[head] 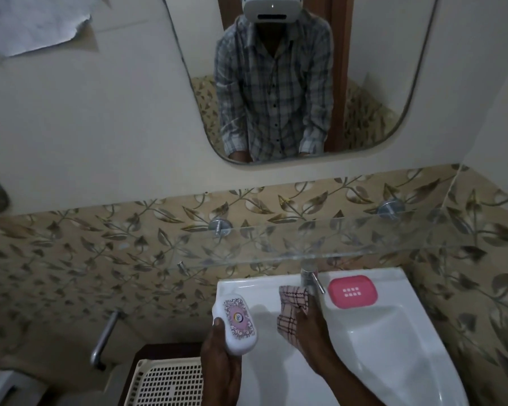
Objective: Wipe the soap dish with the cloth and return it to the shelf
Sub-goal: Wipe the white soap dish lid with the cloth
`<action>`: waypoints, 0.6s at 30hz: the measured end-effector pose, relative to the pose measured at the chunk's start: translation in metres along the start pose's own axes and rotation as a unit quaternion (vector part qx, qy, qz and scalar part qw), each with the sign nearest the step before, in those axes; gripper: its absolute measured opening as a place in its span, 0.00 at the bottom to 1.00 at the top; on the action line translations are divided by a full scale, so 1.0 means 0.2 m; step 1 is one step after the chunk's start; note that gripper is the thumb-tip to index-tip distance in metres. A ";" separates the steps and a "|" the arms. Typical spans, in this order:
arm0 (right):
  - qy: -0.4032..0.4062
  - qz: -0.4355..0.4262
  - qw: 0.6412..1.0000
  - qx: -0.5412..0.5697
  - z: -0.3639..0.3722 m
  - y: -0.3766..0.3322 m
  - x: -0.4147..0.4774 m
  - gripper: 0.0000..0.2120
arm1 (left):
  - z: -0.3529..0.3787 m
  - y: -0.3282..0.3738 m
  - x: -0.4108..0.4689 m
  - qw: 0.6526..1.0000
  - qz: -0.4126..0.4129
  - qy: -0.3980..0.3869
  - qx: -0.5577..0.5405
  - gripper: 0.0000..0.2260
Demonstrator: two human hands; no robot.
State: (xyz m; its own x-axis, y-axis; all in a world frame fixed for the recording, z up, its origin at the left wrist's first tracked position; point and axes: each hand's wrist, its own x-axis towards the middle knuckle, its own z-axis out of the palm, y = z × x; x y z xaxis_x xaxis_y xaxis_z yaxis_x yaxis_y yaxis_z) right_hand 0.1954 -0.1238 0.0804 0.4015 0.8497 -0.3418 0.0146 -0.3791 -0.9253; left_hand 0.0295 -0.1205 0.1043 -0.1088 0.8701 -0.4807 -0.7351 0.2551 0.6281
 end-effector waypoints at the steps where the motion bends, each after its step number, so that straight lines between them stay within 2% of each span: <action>1: -0.013 0.009 0.998 0.054 0.04 -0.03 0.03 0.22 | 0.00 0.00 -0.01 1.000 -0.006 -0.004 -0.008 0.20; 3: -0.023 0.021 0.982 0.186 0.13 -0.10 0.12 0.20 | -0.01 0.00 -0.03 0.999 -0.016 -0.016 -0.025 0.18; 5: -0.046 0.025 0.946 0.321 0.21 -0.16 0.21 0.20 | -0.01 -0.01 -0.02 0.999 -0.021 -0.025 -0.031 0.19; 6: -0.049 0.021 0.937 0.346 0.24 -0.18 0.25 0.23 | -0.01 -0.01 -0.01 0.999 -0.020 -0.025 -0.031 0.20; 7: -0.040 0.007 0.948 0.317 0.25 -0.18 0.29 0.27 | -0.01 -0.01 -0.01 0.999 -0.017 -0.025 -0.031 0.21; 9: -0.005 -0.080 0.991 0.110 0.23 -0.14 0.33 0.33 | -0.01 -0.02 0.01 0.999 -0.006 -0.029 -0.028 0.21; 10: -0.007 -0.149 0.988 -0.029 0.21 -0.10 0.35 0.33 | 0.00 -0.03 0.03 0.999 0.000 -0.034 -0.026 0.21; 11: -0.044 -0.207 0.961 -0.178 0.20 -0.05 0.37 0.34 | 0.00 -0.03 0.04 0.999 0.007 -0.044 -0.025 0.21; 13: -0.158 -0.232 0.849 -0.447 0.18 0.04 0.39 0.34 | 0.02 -0.04 0.07 0.997 0.012 -0.074 -0.034 0.20; 14: -0.193 -0.228 0.795 -0.528 0.16 0.07 0.40 0.33 | 0.03 -0.04 0.07 0.996 0.007 -0.075 -0.042 0.20; 15: -0.215 -0.224 0.778 -0.545 0.14 0.07 0.39 0.32 | 0.04 -0.04 0.08 0.997 -0.003 -0.065 -0.049 0.20; 16: -0.221 -0.230 0.805 -0.501 0.13 0.04 0.36 0.29 | 0.06 -0.04 0.09 0.997 -0.013 -0.053 -0.055 0.20; 18: -0.175 -0.207 0.915 -0.298 0.08 -0.05 0.30 0.23 | 0.10 -0.04 0.09 0.997 -0.023 -0.054 -0.059 0.20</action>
State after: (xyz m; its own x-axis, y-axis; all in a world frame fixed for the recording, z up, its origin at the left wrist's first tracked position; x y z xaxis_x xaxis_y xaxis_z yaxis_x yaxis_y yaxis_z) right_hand 0.2038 -0.0639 0.0663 -0.0676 0.9915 -0.1110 0.6387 -0.0425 -0.7683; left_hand 0.0466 -0.0992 0.1027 -0.0059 0.9006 -0.4346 -0.8122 0.2492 0.5275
